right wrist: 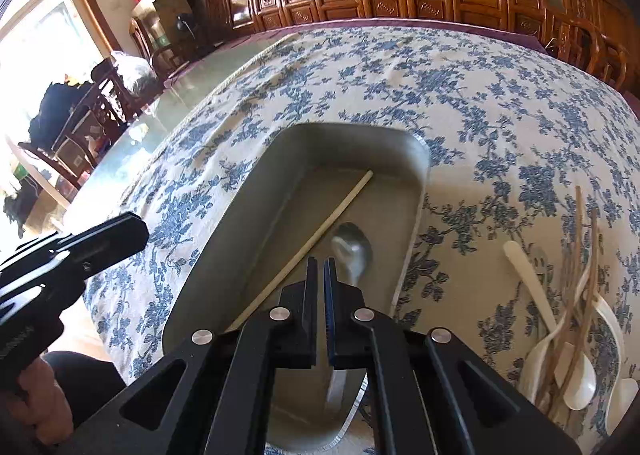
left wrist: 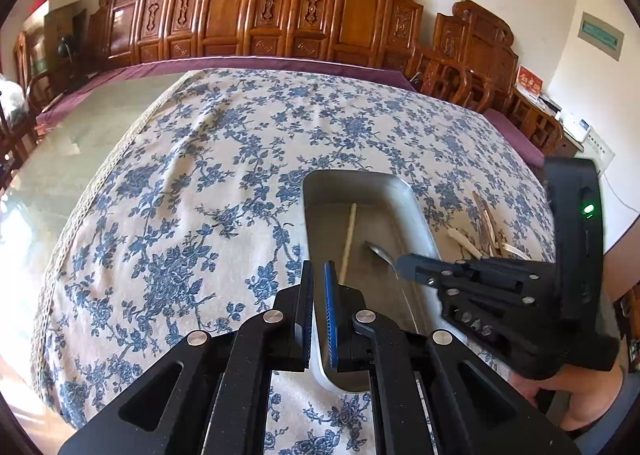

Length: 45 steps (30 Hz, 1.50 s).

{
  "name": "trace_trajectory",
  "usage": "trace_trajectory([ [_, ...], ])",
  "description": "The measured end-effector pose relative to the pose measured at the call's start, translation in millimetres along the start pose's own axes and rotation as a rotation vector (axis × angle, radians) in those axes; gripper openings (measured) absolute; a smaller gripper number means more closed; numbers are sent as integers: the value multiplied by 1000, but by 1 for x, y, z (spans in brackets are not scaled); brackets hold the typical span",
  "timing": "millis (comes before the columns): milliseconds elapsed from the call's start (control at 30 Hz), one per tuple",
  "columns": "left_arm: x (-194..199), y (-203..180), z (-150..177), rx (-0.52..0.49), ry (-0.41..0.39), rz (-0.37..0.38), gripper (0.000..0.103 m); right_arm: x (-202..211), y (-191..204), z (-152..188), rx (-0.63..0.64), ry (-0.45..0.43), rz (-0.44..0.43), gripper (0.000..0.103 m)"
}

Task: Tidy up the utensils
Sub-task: 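Carry chopstick and spoon into the grey tray and open both tools, then grasp a wooden chopstick with the right tool while the left grasps another chopstick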

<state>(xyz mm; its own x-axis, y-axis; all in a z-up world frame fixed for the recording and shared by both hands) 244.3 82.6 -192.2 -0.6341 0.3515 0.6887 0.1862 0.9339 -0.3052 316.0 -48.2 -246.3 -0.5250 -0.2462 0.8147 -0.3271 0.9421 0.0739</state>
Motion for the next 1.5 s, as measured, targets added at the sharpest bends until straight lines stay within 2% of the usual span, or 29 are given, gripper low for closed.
trace_trajectory([
  [200,-8,-22,1,-36,6,29,5,42,-44,0,-35,-76,39,6],
  [267,-12,-32,1,-50,10,41,9,54,-65,4,-41,-94,76,6],
  [333,-15,-44,3,-69,12,56,25,63,-91,9,-50,-102,124,6],
  [533,-26,-76,5,-107,15,103,52,66,-154,30,-103,-73,237,6],
  [600,-31,-87,7,-123,20,117,61,62,-165,37,-113,-60,258,13],
  [633,-34,-93,8,-130,22,123,62,59,-169,40,-117,-54,264,19],
  [667,-37,-97,9,-135,26,127,62,57,-171,42,-118,-49,268,20],
  [867,-48,-112,18,-161,49,131,62,34,-169,49,-114,-4,266,20],
  [1167,-50,-112,22,-160,59,132,62,4,-167,51,-134,66,282,20],
  [1200,-50,-112,21,-159,59,134,62,3,-168,51,-136,69,283,19],
  [1233,-50,-112,22,-160,58,135,62,2,-169,51,-138,73,282,12],
  [1333,-50,-115,23,-167,61,136,62,8,-173,52,-155,58,275,6],
  [1500,-54,-123,26,-190,68,139,62,27,-179,54,-163,30,254,6],
])
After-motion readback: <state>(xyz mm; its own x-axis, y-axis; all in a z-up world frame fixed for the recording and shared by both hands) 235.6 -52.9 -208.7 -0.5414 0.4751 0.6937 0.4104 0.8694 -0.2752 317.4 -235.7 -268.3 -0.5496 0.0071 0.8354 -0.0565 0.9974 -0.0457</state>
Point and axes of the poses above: each gripper's, at about its wrist camera, not at the fingertips, and x roughly against the way its jaws point, y to its left, z to its underside, the point moved 4 cm from there along -x, roughly the way its jaws point, and after that the axes turned 13 degrees about z, right-handed, at the moved point
